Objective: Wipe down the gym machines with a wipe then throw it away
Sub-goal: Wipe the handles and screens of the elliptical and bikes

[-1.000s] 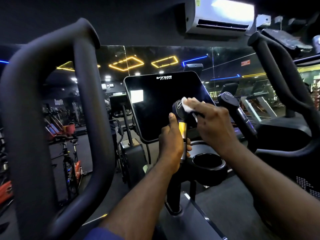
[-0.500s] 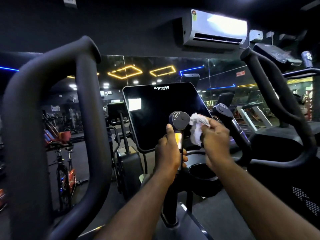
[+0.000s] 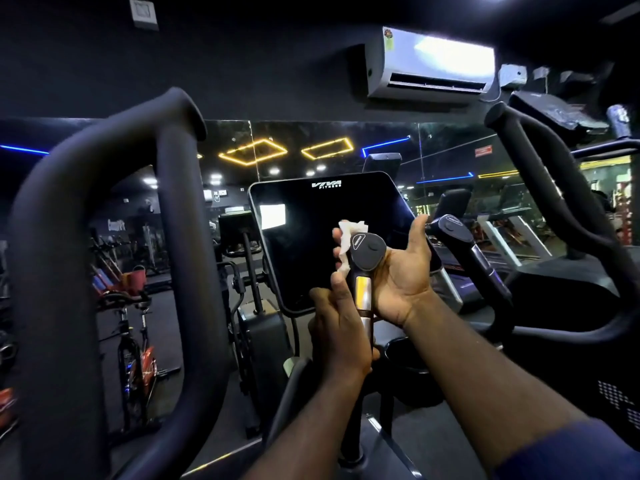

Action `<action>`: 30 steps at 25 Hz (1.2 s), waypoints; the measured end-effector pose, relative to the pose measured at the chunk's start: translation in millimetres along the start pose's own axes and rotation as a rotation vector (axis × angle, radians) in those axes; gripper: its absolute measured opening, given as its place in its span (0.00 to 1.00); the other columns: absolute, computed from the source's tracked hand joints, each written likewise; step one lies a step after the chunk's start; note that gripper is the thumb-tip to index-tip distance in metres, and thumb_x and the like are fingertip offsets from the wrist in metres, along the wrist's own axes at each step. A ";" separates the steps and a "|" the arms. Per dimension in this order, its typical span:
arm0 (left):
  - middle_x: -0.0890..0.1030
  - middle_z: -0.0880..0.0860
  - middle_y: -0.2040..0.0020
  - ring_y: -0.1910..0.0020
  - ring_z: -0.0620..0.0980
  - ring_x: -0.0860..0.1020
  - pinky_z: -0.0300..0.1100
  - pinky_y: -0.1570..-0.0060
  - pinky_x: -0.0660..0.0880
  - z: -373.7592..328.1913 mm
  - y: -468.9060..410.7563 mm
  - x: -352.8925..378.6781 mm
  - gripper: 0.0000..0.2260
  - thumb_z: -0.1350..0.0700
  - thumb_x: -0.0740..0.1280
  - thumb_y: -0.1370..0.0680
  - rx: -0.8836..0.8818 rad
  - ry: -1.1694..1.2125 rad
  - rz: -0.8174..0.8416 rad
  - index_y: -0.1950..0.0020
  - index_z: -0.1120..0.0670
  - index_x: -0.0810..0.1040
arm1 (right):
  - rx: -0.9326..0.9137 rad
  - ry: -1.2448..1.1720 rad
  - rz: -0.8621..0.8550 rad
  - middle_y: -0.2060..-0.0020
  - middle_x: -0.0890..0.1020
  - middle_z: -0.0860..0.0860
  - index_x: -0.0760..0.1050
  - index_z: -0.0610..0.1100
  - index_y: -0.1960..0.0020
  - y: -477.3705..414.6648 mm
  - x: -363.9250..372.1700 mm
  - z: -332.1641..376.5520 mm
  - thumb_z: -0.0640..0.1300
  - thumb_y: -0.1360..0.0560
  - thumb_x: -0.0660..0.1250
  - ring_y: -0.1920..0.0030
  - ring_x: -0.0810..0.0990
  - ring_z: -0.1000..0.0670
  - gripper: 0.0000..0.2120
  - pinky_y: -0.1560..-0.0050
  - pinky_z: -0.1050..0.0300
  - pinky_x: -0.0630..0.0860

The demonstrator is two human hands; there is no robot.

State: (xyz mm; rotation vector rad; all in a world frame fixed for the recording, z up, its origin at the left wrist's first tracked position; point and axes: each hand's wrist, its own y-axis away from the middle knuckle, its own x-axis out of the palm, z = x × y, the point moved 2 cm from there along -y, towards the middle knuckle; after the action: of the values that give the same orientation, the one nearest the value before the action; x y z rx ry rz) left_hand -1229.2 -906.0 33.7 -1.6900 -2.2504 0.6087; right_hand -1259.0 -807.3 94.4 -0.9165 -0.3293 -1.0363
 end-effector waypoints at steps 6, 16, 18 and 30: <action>0.84 0.55 0.57 0.59 0.68 0.84 0.71 0.58 0.80 9.5 -6.7 2.6 0.34 0.16 0.40 0.29 -0.022 0.066 0.000 0.47 0.37 0.70 | -0.135 -0.101 -0.003 0.27 0.71 0.35 0.69 0.35 0.23 14.3 -26.8 -22.3 0.85 0.33 0.56 0.34 0.76 0.35 0.61 0.25 0.34 0.65; 0.83 0.61 0.42 0.41 0.63 0.80 0.62 0.38 0.75 10.4 -8.7 -2.5 0.60 0.12 0.33 0.39 -0.067 0.164 -0.081 0.34 0.55 0.76 | -0.420 0.232 -0.147 0.31 0.80 0.42 0.70 0.38 0.23 60.2 -11.2 -47.8 0.67 0.18 0.52 0.30 0.78 0.42 0.38 0.30 0.48 0.75; 0.83 0.64 0.42 0.41 0.66 0.81 0.67 0.37 0.74 14.5 -9.8 -0.7 0.60 0.12 0.37 0.37 -0.118 0.241 -0.056 0.33 0.57 0.76 | -0.542 0.480 -0.153 0.25 0.75 0.49 0.69 0.40 0.22 75.7 -6.8 -65.2 0.65 0.18 0.55 0.22 0.70 0.48 0.35 0.23 0.50 0.67; 0.84 0.61 0.62 0.59 0.60 0.84 0.64 0.44 0.79 29.5 -6.8 -9.2 0.42 0.13 0.52 0.34 -0.276 0.594 0.120 0.66 0.51 0.80 | -0.646 1.906 0.031 0.22 0.71 0.46 0.73 0.40 0.24 91.6 -4.7 -56.7 0.52 0.13 0.55 0.18 0.59 0.49 0.24 0.20 0.45 0.62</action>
State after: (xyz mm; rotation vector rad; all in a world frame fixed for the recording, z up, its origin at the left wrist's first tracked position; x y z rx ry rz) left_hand -1245.5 -921.4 11.4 -1.8285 -1.8665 -0.1865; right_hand -1193.4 -831.1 12.2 -0.1305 1.6550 -1.5607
